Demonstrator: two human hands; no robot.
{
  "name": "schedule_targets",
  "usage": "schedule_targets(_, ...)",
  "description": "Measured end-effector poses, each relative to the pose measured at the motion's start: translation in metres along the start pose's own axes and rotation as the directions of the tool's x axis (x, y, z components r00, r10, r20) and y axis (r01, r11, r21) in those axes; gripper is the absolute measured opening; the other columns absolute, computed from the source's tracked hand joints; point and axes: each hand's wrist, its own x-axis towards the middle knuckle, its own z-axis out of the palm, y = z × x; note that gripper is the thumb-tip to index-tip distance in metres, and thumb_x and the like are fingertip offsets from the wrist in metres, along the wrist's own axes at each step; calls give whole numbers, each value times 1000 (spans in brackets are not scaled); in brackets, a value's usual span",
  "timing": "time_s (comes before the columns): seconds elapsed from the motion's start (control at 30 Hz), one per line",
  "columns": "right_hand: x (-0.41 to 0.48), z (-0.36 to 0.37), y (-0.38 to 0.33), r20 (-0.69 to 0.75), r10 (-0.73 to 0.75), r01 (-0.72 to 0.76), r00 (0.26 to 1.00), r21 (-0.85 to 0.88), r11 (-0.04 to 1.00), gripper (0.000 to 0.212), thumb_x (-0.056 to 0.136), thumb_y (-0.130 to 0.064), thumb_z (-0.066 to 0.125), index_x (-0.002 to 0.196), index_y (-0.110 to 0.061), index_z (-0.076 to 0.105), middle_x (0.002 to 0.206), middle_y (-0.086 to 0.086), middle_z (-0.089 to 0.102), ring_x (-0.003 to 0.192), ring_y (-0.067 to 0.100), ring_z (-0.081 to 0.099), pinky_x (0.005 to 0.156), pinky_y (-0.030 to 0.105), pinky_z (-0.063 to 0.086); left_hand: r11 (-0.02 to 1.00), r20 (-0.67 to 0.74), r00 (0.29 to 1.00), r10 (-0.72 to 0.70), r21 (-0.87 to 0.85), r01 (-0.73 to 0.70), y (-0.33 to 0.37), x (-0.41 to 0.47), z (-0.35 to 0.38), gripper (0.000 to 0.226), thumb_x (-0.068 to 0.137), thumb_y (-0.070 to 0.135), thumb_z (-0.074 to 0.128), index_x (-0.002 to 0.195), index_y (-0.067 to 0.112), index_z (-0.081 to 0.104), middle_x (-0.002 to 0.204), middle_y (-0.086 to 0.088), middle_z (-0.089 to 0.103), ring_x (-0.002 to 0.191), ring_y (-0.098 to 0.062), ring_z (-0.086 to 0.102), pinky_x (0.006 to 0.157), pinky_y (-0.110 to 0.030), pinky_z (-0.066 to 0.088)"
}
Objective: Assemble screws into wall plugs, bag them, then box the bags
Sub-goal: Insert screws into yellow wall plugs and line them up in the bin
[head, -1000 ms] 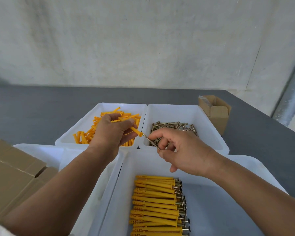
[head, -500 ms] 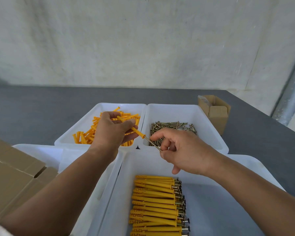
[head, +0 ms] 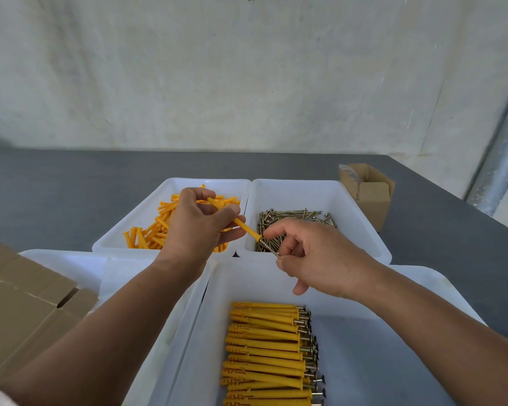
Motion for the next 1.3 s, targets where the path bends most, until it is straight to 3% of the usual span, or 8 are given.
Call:
schedule_targets(0.13,-1,-1,-2,-11,13,-13,1000,-15,1000,35,95,-20,60,122,-42,55,97,-13,59,58,11,71,60,18,52,1000,1,1000,1,-5,-1,0,1,0,36,88,2,67,113,13,45,97,-22,66,76,-22,74,58,-28,58)
schedule_targets(0.3,-2,-2,-3,-52,5,-6,999,-26,1000,32,96,-17,57,119,-38,59,92,-13,62,56,9,70,51,8,45,999,16,999,29,17,-29,0,0,0,35,85,1,69,106,15,45,89,-19,68,75,-23,74,58,-28,58)
schedule_targets(0.5,-3,-3,-5,-48,4,-5,999,-11,1000,32,95,-20,59,121,-38,58,93,-13,62,58,8,70,52,10,48,999,73,997,36,24,-38,0,-1,2,36,85,0,70,107,11,44,93,-26,68,74,-24,74,57,-26,57)
schedule_targets(0.73,-3,-2,-10,-78,-20,20,997,-3,1000,20,94,-36,62,114,-35,63,89,-11,64,58,4,69,48,6,42,995,162,986,29,88,-43,-3,-7,7,38,82,2,73,106,10,44,108,-38,53,77,-30,74,66,-39,61)
schedule_targets(1.0,-4,-3,-12,-41,5,-7,999,-36,999,6,95,-29,61,95,-34,65,88,-10,65,61,5,71,56,14,50,989,222,975,18,139,-50,-7,-8,8,31,82,7,74,96,9,46,92,-18,54,79,-31,73,66,-40,61)
schedule_targets(1.13,-8,-5,-13,82,14,2,997,-192,981,7,95,-26,62,97,-32,66,86,-9,68,64,5,70,64,19,54,993,175,985,5,113,-25,-7,-4,5,29,83,16,74,91,9,48,76,-6,60,74,-25,73,61,-36,60)
schedule_targets(1.3,-13,4,-16,211,19,92,977,-502,860,19,96,-24,57,110,-28,68,91,-15,61,75,0,53,59,10,37,990,61,998,-9,141,1,-8,6,-7,26,83,17,75,89,11,50,80,-6,62,66,-17,70,64,-35,61)
